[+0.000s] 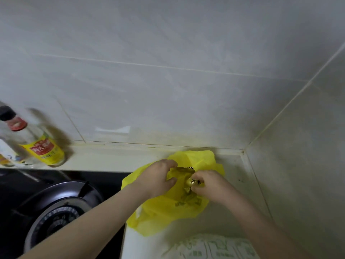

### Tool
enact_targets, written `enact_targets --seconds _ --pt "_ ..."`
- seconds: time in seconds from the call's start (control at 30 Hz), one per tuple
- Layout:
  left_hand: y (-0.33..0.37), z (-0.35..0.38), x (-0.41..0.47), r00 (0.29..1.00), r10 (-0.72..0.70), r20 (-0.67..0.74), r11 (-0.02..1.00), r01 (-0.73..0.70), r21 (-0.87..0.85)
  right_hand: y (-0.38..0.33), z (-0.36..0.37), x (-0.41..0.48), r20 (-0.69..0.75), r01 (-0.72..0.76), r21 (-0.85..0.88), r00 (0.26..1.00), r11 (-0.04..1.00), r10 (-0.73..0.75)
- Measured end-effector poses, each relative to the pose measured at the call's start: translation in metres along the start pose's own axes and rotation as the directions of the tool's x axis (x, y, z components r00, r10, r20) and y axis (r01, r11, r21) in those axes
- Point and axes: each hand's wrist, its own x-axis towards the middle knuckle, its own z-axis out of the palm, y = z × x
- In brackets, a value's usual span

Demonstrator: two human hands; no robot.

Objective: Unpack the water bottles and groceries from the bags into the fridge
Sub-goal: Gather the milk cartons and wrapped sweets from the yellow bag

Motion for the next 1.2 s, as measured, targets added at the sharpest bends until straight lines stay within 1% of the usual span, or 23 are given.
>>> enact_targets --seconds 0.1,0.3,0.4,0.5,0.57,0.67,0.77,0.83,0.9,0.97,1.07,1.13,1.2 --pt "-0.001 0.003 0.021 0.998 0.04 0.045 0.996 -0.043 0.072 0.008 -0.002 0.003 0.031 -0.031 -0.019 0.999 0.999 0.031" --pt "-0.005 0.007 0.047 0.985 0.127 0.116 0.973 -0.147 0.181 0.028 -0.003 0.009 0.071 -0.03 -0.089 0.997 0.996 0.037" --pt "-0.005 0.008 0.053 0.982 0.174 0.072 0.968 -0.184 0.169 0.034 -0.009 0.011 0.03 -0.048 -0.122 0.998 0.991 0.052" --pt "-0.007 0.011 0.056 0.978 0.206 0.017 0.966 -0.206 0.154 0.041 -0.016 0.015 -0.058 -0.081 -0.093 0.995 0.992 0.075" --pt "-0.01 0.014 0.058 0.976 0.219 0.012 0.967 -0.219 0.131 0.049 -0.02 0.02 -0.106 -0.12 -0.078 0.988 0.99 0.112" --pt "-0.015 0.019 0.059 0.978 0.21 0.013 0.972 -0.21 0.109 0.059 -0.023 0.025 -0.111 -0.178 -0.056 0.979 0.982 0.171" --pt "-0.016 0.024 0.062 0.977 0.213 -0.002 0.967 -0.211 0.142 0.065 -0.022 0.028 -0.117 -0.19 -0.023 0.975 0.981 0.187" --pt "-0.017 0.028 0.063 0.977 0.211 -0.008 0.965 -0.207 0.163 0.065 -0.019 0.029 -0.177 -0.143 -0.051 0.975 0.988 0.132" --pt "-0.018 0.031 0.065 0.977 0.213 -0.007 0.964 -0.209 0.165 0.063 -0.018 0.029 -0.264 -0.049 -0.101 0.964 0.994 0.02" --pt "-0.02 0.034 0.066 0.968 0.25 -0.036 0.957 -0.241 0.16 0.059 -0.019 0.03 -0.317 0.035 -0.11 0.946 0.993 -0.068" --pt "-0.018 0.036 0.072 0.925 0.367 -0.093 0.923 -0.35 0.163 0.058 -0.023 0.037 -0.289 0.109 -0.104 0.948 0.989 -0.135" --pt "-0.014 0.038 0.075 0.894 0.437 -0.095 0.895 -0.421 0.149 0.06 -0.026 0.044 -0.243 0.128 -0.103 0.958 0.986 -0.15" --pt "-0.011 0.043 0.079 0.875 0.479 -0.069 0.871 -0.464 0.162 0.063 -0.028 0.052 -0.209 0.125 -0.134 0.966 0.983 -0.152"
